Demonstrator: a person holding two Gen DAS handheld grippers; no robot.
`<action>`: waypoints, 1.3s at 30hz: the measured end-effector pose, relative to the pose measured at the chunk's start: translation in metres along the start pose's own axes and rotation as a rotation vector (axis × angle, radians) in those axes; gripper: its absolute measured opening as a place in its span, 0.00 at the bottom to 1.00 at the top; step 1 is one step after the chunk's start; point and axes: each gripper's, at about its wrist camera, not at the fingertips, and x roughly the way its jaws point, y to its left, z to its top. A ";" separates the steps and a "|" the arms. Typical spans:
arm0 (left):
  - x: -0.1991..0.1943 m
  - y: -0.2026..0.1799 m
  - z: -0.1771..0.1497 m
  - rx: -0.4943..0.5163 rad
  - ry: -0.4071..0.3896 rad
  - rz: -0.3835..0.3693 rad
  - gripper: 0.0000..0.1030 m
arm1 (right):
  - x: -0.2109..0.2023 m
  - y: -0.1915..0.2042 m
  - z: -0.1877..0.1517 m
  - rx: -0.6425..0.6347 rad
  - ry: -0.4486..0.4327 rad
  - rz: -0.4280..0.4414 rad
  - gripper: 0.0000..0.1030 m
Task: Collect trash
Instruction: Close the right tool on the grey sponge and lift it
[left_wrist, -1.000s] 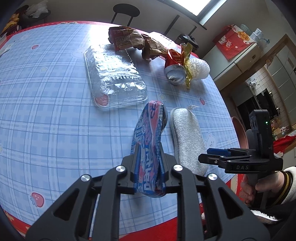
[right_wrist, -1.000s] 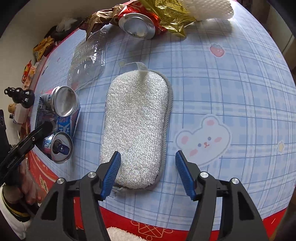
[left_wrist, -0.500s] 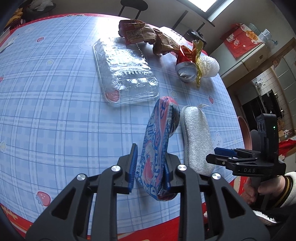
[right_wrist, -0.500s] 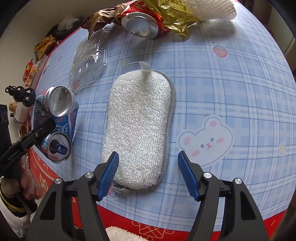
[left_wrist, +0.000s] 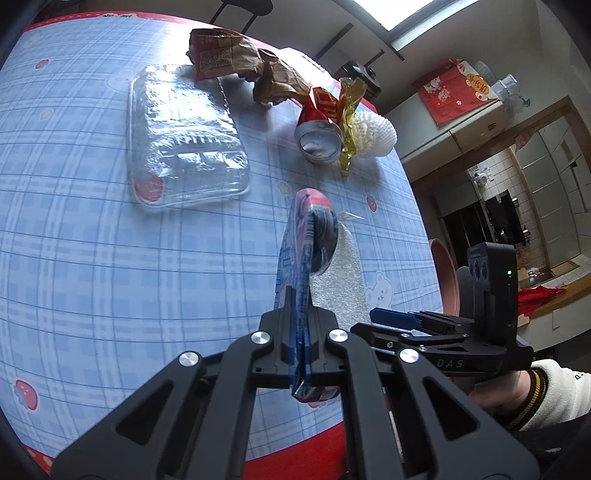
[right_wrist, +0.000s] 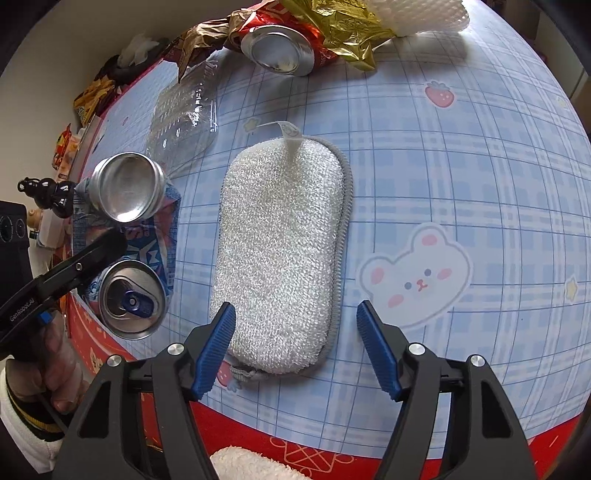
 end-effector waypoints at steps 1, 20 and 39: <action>0.005 -0.004 0.000 0.005 0.008 -0.009 0.07 | -0.001 -0.001 -0.001 0.002 0.000 0.004 0.59; 0.030 -0.028 -0.001 0.119 0.046 0.032 0.08 | -0.001 -0.008 0.000 0.042 -0.020 0.096 0.45; 0.020 -0.014 -0.004 0.079 0.034 0.051 0.09 | -0.016 -0.001 0.014 0.096 -0.103 0.281 0.17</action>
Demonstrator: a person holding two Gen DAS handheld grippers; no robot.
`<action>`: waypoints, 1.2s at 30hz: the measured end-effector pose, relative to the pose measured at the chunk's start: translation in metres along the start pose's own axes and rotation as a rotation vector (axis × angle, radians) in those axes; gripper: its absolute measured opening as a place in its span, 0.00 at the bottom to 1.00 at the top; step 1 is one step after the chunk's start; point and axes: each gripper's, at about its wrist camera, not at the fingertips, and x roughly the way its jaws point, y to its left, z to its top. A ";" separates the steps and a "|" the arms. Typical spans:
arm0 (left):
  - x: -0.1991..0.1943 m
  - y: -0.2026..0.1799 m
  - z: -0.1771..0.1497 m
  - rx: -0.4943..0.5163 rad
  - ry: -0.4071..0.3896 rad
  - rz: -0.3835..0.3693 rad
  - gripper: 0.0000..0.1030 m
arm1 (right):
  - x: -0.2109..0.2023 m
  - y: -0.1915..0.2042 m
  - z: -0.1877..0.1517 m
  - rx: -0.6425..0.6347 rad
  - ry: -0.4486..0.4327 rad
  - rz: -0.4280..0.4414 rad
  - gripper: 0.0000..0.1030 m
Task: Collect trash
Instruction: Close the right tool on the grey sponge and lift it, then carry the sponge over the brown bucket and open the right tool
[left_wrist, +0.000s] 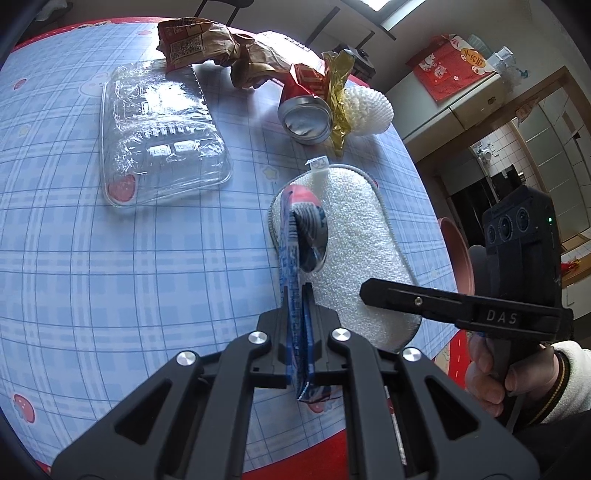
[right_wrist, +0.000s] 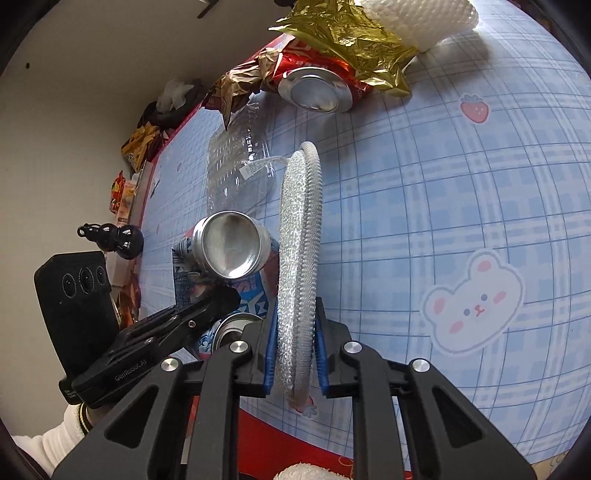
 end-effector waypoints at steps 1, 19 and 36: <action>-0.001 -0.001 -0.001 -0.001 -0.002 0.003 0.08 | -0.001 0.000 0.001 -0.002 -0.007 -0.005 0.17; -0.051 -0.062 0.019 0.099 -0.131 0.180 0.07 | -0.083 -0.033 -0.007 -0.031 -0.227 -0.040 0.17; -0.004 -0.186 0.024 0.180 -0.147 0.158 0.07 | -0.238 -0.203 -0.025 0.182 -0.440 -0.243 0.17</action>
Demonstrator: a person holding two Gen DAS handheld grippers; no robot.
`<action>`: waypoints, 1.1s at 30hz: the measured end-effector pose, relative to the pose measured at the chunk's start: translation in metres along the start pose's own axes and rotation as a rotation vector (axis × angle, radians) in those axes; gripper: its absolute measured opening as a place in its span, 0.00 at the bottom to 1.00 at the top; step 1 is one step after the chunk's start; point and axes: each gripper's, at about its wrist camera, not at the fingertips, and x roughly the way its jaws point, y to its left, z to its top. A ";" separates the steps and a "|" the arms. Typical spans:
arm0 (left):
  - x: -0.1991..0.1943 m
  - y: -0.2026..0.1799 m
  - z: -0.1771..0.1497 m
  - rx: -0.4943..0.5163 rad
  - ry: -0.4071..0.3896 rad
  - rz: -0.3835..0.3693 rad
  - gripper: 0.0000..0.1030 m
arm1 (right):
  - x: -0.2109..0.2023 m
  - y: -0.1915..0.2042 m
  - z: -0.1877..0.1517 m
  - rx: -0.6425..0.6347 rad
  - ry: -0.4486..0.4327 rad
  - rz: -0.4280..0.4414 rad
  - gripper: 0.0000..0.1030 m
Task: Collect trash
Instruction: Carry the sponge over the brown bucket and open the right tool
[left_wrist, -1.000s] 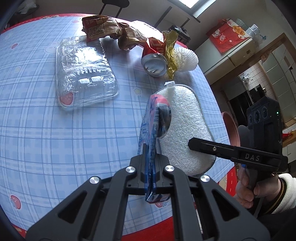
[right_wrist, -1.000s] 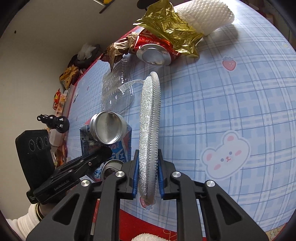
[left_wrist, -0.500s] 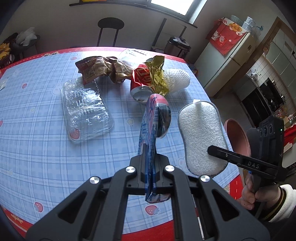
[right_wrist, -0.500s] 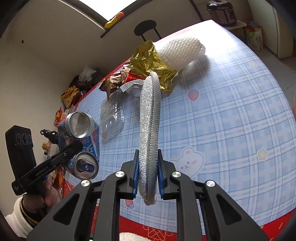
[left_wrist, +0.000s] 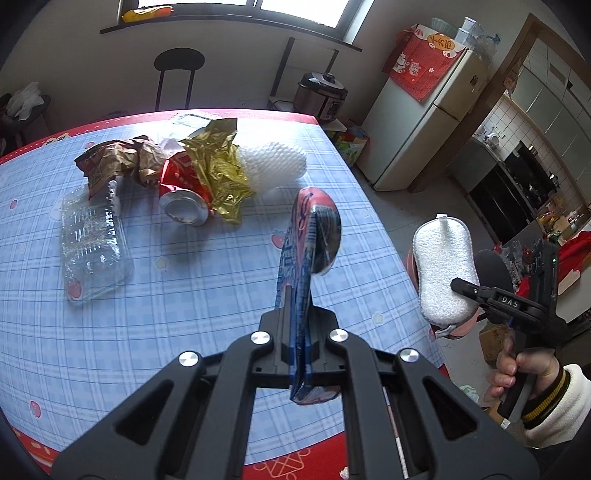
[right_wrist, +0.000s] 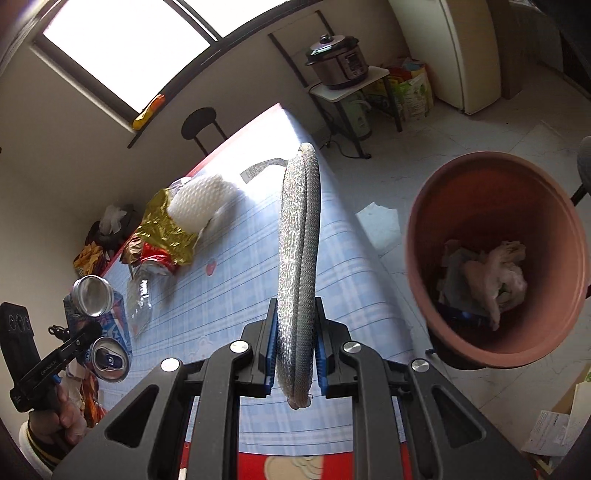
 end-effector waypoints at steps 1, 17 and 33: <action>0.003 -0.007 0.001 0.001 0.001 -0.004 0.07 | -0.006 -0.014 0.004 0.012 -0.010 -0.023 0.17; 0.044 -0.085 0.005 0.031 0.031 -0.036 0.07 | -0.014 -0.141 0.046 0.104 -0.019 -0.270 0.17; 0.055 -0.111 0.018 0.105 0.043 -0.077 0.07 | -0.055 -0.137 0.043 0.072 -0.108 -0.372 0.78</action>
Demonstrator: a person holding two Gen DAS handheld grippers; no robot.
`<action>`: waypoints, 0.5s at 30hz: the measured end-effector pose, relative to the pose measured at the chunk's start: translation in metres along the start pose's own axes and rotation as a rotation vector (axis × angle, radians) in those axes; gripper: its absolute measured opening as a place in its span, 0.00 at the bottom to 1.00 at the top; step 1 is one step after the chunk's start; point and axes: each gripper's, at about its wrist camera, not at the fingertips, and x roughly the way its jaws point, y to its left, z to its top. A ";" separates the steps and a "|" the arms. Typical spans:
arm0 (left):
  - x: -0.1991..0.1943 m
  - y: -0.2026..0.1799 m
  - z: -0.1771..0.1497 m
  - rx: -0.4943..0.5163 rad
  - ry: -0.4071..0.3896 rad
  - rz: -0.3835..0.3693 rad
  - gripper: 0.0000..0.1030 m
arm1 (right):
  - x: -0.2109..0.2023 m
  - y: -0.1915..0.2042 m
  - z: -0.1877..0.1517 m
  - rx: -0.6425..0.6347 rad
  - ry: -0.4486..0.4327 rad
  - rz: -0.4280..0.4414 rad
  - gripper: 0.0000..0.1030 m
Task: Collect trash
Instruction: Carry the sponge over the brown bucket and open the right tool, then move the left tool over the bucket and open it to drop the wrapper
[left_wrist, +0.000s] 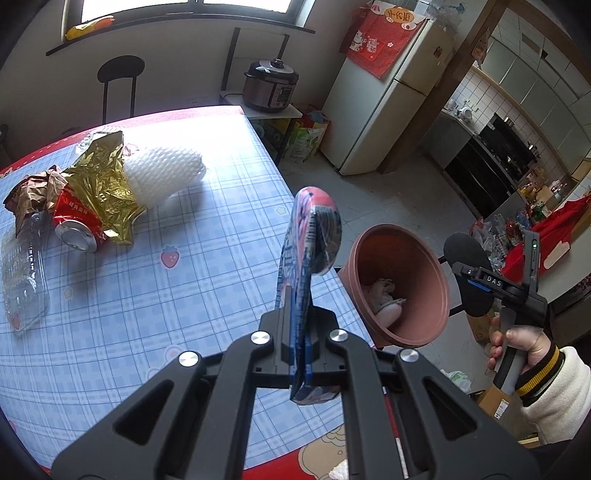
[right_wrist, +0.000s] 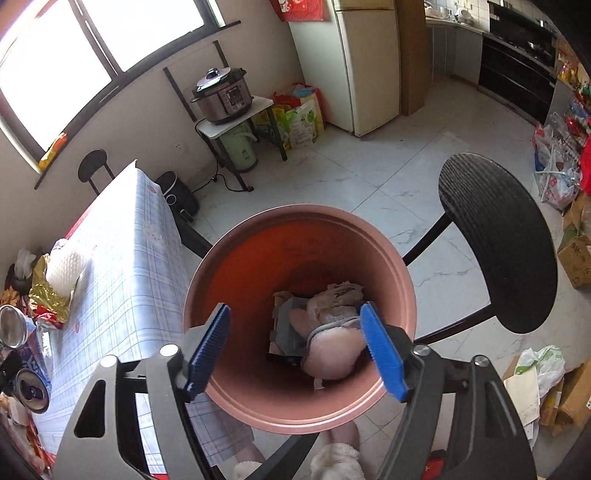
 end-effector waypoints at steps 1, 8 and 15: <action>0.001 -0.001 0.001 0.003 0.000 -0.004 0.07 | -0.006 0.001 -0.001 -0.005 -0.014 -0.008 0.86; 0.006 -0.010 0.007 0.031 0.003 -0.038 0.07 | -0.043 0.017 -0.006 -0.090 -0.054 -0.032 0.95; 0.015 -0.030 0.014 0.077 0.015 -0.082 0.07 | -0.076 0.026 -0.008 -0.096 -0.102 -0.079 0.95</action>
